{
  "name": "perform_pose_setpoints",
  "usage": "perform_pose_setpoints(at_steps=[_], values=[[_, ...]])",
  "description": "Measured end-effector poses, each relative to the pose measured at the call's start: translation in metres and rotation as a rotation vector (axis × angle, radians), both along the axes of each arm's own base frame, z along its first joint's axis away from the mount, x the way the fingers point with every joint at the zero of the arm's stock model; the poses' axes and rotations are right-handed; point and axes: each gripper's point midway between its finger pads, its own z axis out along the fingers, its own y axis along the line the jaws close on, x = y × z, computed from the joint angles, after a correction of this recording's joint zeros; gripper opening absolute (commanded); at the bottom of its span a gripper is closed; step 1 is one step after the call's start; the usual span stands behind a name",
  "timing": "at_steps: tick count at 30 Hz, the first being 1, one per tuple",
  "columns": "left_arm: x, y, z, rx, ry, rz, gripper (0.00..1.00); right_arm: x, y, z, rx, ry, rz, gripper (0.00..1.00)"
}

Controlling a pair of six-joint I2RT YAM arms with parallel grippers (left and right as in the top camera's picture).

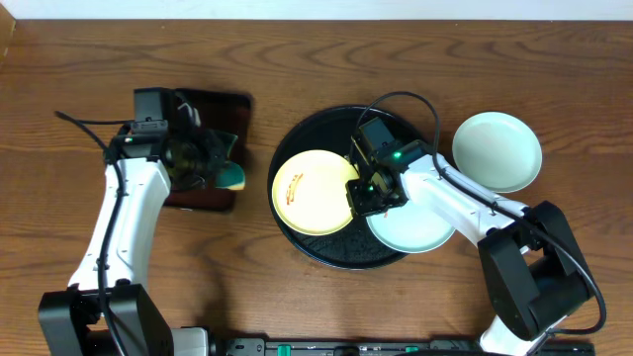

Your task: Clean dirty plates on tray and stack at the side

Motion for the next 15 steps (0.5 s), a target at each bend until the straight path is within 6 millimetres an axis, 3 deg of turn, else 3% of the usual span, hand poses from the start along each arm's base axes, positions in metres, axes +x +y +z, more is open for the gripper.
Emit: perform_pose_setpoints(at_steps=[8,9,10,15], values=[[-0.012,-0.066,0.001,-0.022,-0.002,-0.192,0.08,0.009,-0.002,0.0,-0.017,-0.045,-0.006,0.01],[-0.013,-0.072,0.001,-0.015,-0.004,-0.208,0.08,0.013,-0.002,0.0,-0.02,-0.06,-0.009,0.13],[-0.014,-0.078,0.001,-0.007,-0.005,-0.226,0.08,0.017,-0.001,0.001,-0.017,-0.078,-0.016,0.34],[-0.015,-0.08,-0.002,0.041,-0.007,-0.235,0.07,0.033,0.004,0.004,-0.003,-0.148,-0.026,0.38]])
